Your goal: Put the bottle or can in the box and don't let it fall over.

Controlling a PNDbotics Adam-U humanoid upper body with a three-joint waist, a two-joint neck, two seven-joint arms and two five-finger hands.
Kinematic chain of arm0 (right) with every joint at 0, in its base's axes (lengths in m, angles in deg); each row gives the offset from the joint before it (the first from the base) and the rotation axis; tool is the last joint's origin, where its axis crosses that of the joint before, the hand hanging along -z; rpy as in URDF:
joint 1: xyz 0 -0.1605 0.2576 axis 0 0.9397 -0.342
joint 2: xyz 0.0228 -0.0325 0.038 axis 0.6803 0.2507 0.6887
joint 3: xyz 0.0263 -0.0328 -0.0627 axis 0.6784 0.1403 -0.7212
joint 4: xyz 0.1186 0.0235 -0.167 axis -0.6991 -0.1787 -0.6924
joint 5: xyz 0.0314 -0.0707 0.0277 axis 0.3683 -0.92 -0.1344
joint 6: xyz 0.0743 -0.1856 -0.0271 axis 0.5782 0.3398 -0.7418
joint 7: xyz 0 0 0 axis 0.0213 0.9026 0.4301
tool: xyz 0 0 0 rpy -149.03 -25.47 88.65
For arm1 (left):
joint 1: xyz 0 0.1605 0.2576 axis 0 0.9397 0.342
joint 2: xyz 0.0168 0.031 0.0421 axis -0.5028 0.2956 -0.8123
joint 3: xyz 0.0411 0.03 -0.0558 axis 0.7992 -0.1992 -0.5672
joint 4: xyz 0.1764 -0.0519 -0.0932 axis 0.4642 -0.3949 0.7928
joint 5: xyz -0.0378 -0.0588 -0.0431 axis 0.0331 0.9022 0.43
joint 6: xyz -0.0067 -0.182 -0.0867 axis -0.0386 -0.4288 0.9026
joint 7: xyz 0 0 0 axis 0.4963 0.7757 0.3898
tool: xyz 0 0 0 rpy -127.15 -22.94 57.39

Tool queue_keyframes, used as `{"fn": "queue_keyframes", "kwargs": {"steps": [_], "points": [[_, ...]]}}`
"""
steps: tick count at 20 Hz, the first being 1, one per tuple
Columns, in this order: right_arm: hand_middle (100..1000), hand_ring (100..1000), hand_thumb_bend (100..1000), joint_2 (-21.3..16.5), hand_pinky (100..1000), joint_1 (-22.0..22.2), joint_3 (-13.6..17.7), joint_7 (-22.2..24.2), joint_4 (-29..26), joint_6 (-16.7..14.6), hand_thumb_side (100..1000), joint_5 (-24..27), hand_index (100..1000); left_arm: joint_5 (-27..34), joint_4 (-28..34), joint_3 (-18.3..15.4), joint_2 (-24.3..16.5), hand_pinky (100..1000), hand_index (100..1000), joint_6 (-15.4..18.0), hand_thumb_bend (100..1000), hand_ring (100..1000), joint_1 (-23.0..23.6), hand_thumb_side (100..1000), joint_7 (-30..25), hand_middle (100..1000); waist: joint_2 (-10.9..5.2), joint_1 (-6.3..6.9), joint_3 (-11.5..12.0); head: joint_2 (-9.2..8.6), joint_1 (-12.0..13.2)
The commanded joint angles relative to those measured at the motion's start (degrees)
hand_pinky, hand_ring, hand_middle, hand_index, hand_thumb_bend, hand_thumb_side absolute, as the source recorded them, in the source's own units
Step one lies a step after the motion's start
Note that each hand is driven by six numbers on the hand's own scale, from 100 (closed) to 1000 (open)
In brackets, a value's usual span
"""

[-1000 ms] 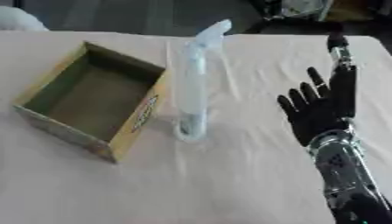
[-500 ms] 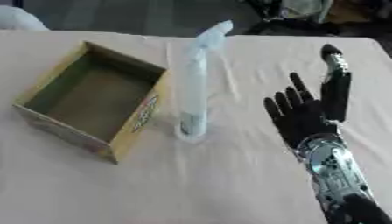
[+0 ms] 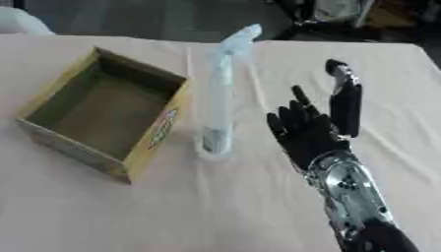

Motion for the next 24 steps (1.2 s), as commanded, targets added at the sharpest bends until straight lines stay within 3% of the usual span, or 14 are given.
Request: {"fn": "queue_keyframes", "kwargs": {"steps": [1,8,9,10,24], "points": [[100,100,322,0.7,100,-1.2,-0.7,0.6,-1.3,1.1,698,1.0,917,-0.1,1.2,-0.1,-1.8,1000,890,0.1,165,979,-0.8,816,-0.2,1000,-0.95,0.41,0.1,0.11,-0.2],[100,100,315,1.9,100,-2.4,-2.2,2.1,-1.3,2.3,709,2.4,909,0.0,1.2,-0.1,-1.6,1000,890,0.1,164,980,-1.0,818,-0.1,1000,-0.37,0.89,0.2,0.44,-0.2],[100,100,294,2.1,100,-2.6,-2.4,2.3,-1.3,2.4,669,2.6,908,0.0,1.2,-0.1,-1.5,1000,890,0.1,160,980,-1.0,814,-0.1,1000,-0.29,0.97,0.3,0.36,-0.2],[100,100,313,2.2,100,-2.9,-2.6,2.5,-1.3,2.5,708,2.8,907,0.0,1.2,-0.1,-1.5,1000,890,0.1,164,981,-1.1,819,-0.1,1000,-0.21,1.04,0.3,0.29,-0.3],[100,100,317,4.0,100,-6.8,-3.4,3.5,-1.3,3.9,693,5.1,902,0.2,1.2,0.0,-1.3,1000,890,0.2,164,981,-1.4,819,-0.2,1000,0.15,1.26,0.7,-0.13,-0.8]]}}
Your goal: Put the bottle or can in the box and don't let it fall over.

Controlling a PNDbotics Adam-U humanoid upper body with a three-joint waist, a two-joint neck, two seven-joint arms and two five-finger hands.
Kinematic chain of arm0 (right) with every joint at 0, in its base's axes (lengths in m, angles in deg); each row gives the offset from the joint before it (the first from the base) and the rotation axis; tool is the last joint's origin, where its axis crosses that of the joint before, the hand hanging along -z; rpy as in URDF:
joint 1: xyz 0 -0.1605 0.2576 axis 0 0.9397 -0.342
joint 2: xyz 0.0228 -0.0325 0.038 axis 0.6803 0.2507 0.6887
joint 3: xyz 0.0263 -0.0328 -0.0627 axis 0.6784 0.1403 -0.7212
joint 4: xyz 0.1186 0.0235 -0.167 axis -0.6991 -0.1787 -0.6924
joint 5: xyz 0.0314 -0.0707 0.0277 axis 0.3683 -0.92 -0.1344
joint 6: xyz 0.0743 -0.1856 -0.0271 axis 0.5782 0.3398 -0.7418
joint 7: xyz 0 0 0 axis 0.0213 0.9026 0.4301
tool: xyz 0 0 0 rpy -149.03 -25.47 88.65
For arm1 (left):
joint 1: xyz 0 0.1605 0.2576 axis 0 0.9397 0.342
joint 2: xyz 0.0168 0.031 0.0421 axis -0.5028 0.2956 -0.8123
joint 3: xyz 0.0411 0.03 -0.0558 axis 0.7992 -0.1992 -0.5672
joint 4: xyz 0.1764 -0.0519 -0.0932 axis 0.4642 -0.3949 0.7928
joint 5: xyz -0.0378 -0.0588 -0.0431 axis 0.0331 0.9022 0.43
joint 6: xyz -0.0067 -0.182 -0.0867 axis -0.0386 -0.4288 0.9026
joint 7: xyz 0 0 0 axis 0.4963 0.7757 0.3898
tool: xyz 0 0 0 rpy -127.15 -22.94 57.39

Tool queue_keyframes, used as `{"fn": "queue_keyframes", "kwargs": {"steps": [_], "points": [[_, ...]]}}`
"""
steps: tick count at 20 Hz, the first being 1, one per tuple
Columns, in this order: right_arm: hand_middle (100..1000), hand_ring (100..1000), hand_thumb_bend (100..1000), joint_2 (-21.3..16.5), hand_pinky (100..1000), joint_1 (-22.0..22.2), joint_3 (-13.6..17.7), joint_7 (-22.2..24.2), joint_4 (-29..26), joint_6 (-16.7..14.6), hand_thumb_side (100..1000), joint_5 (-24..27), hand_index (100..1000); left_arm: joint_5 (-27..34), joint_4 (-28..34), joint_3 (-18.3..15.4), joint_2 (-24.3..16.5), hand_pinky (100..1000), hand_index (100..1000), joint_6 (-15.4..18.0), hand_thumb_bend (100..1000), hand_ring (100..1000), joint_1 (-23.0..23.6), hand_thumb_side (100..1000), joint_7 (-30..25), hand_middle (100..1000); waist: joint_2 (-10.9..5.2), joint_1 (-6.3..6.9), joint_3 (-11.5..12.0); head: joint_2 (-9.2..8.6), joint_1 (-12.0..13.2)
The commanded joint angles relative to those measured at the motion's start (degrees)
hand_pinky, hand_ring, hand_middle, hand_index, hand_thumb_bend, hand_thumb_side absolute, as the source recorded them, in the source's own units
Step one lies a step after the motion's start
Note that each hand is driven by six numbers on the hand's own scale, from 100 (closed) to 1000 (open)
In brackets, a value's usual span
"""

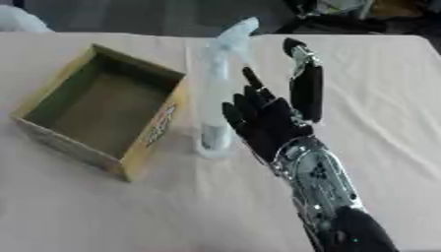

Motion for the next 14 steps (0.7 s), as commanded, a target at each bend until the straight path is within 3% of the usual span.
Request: {"fn": "queue_keyframes", "kwargs": {"steps": [1,14], "points": [[100,100,317,0.3,100,-1.2,0.0,0.3,-1.3,0.5,693,0.7,902,0.1,1.2,-0.2,-1.3,1000,890,0.1,164,981,-0.6,818,-0.2,1000,-0.71,0.23,0.1,-0.33,-0.3],[100,100,327,0.8,100,-2.2,-0.4,1.3,-1.3,2.0,677,1.7,904,0.1,1.2,-0.1,-1.4,1000,890,0.2,166,980,-0.7,816,-0.3,1000,-1.09,-0.05,0.2,-0.45,-0.5]]}}
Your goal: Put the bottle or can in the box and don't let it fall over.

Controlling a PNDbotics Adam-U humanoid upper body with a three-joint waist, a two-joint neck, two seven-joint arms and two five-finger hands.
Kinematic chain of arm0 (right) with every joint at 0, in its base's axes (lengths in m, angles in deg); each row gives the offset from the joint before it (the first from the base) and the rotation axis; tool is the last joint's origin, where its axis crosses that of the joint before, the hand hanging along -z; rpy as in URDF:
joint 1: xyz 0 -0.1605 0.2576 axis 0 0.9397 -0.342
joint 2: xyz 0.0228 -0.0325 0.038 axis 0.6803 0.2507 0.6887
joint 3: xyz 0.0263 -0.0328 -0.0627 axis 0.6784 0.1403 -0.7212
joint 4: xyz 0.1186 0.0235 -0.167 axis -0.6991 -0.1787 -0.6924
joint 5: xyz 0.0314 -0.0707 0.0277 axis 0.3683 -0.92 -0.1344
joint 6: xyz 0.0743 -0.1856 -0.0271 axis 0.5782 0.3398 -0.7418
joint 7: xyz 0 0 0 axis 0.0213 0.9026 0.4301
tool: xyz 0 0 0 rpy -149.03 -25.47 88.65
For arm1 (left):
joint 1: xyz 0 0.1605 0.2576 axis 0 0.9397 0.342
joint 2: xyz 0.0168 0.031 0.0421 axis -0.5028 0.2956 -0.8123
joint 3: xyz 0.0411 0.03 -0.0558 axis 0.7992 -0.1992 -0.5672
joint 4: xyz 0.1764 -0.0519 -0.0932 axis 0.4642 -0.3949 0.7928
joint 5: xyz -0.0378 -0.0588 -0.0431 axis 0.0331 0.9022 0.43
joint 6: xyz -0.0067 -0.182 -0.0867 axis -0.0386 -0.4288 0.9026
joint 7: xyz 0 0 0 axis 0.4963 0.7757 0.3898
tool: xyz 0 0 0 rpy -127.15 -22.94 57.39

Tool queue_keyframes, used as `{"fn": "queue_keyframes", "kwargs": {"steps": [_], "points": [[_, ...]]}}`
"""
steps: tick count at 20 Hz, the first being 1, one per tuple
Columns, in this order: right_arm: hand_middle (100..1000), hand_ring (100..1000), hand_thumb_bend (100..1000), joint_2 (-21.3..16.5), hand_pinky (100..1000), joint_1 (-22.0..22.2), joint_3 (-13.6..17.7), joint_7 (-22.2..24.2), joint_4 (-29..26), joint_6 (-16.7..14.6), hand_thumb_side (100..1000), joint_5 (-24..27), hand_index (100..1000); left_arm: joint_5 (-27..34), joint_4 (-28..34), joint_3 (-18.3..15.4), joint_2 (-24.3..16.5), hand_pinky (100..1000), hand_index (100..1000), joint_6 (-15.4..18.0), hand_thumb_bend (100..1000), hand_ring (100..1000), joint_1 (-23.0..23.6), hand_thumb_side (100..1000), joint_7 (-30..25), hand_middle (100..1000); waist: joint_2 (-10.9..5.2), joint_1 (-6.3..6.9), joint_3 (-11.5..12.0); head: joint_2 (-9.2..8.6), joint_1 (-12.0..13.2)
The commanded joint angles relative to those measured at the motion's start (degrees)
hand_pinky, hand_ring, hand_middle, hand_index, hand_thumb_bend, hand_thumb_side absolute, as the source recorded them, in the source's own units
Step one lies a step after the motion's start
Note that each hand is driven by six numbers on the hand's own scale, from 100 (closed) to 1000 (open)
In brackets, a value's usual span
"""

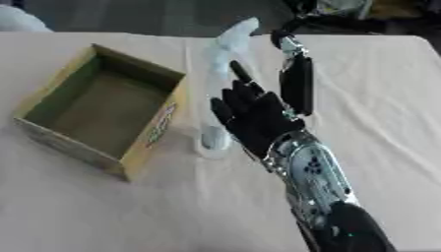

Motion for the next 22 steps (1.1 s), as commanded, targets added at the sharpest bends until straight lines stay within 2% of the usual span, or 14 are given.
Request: {"fn": "queue_keyframes", "kwargs": {"steps": [1,10,22], "points": [[100,100,328,0.1,100,-1.0,-0.1,0.5,-1.3,0.7,677,0.6,905,-0.1,1.2,-0.1,-1.4,1000,890,0.1,166,979,-0.7,816,-0.1,1000,-1.10,0.17,0.1,-0.47,-0.1],[100,100,331,-1.4,100,-1.2,-0.4,2.6,-1.3,1.9,672,2.9,901,0.0,1.2,0.0,-1.4,1000,890,0.1,167,979,-0.8,815,-0.2,1000,-1.25,-0.02,0.4,-0.59,0.0],[100,100,327,-1.7,100,-0.8,0.3,3.0,-1.3,1.9,672,2.8,900,0.0,1.2,0.0,-1.4,1000,889,0.1,167,979,-0.7,816,-0.2,1000,-1.20,0.01,0.3,-0.50,0.2]]}}
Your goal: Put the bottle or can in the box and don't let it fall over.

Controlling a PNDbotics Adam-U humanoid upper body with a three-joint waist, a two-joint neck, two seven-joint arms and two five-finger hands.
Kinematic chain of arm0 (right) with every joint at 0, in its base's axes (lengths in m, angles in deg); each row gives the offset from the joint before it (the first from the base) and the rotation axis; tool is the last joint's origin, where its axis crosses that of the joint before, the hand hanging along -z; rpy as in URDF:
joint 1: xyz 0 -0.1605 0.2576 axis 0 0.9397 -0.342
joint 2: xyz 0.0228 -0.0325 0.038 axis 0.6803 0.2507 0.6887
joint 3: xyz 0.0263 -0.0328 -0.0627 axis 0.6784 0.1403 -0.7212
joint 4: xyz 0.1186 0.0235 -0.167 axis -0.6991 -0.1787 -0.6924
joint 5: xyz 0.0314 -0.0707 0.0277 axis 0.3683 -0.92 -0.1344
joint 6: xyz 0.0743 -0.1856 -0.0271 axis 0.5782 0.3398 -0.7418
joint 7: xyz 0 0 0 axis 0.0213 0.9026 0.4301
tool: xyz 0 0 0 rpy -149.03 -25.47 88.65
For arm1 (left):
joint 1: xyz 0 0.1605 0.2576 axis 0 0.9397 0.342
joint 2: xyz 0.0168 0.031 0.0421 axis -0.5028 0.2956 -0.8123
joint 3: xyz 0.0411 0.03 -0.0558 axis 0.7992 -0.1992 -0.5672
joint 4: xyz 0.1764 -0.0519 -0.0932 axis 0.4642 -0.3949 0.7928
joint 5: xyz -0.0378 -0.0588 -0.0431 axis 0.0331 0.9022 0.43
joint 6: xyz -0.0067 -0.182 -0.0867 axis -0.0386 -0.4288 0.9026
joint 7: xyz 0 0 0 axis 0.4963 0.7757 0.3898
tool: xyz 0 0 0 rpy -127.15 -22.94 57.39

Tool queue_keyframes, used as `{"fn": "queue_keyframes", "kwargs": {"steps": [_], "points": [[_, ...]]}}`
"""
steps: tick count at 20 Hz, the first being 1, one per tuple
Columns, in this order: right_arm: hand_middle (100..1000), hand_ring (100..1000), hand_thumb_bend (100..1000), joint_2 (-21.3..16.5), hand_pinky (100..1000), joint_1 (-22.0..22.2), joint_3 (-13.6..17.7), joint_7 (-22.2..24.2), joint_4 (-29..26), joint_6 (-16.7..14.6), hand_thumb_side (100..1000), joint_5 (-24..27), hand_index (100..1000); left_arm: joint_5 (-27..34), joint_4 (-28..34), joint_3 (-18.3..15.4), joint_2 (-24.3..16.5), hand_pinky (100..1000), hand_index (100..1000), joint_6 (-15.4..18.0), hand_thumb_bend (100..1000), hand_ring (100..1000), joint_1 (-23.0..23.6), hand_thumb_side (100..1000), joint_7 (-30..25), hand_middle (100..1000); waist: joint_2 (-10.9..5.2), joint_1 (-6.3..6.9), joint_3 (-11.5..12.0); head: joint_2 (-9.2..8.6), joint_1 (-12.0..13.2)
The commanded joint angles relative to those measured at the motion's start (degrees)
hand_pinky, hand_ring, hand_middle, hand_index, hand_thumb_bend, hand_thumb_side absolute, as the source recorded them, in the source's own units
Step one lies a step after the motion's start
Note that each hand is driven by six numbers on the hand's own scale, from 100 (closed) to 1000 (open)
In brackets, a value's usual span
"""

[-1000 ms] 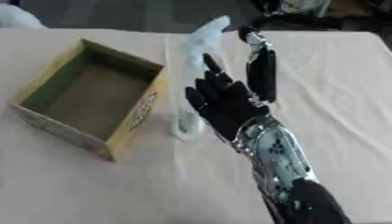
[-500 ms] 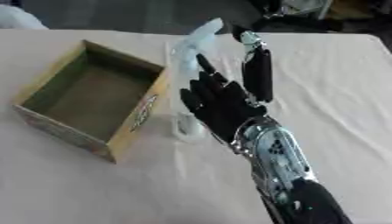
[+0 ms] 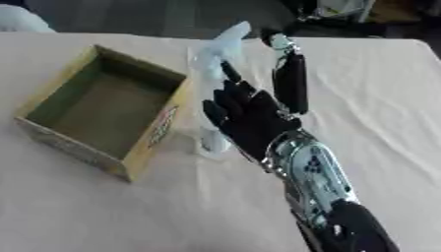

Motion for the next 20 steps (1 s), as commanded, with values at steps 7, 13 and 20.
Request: {"fn": "queue_keyframes", "kwargs": {"steps": [7,13,20], "points": [[100,100,328,-1.2,100,-2.5,1.4,1.5,-1.3,0.1,671,-0.1,899,0.0,1.2,0.1,-1.5,1000,889,-0.1,166,980,-0.5,816,-0.2,1000,-1.25,0.26,-0.2,-0.18,0.2],[100,100,327,-2.3,100,-6.1,3.2,3.0,-1.3,0.3,661,-0.5,897,0.0,1.2,0.2,-1.6,1000,889,-0.1,166,980,-0.3,816,-0.3,1000,-1.48,0.23,-0.3,-0.31,0.1],[100,100,323,-3.1,100,-9.2,4.6,4.3,-1.3,0.5,652,-0.6,899,0.0,1.2,0.2,-1.6,1000,889,-0.2,165,981,-0.2,817,-0.3,1000,-1.54,0.27,-0.4,-0.07,0.1]]}}
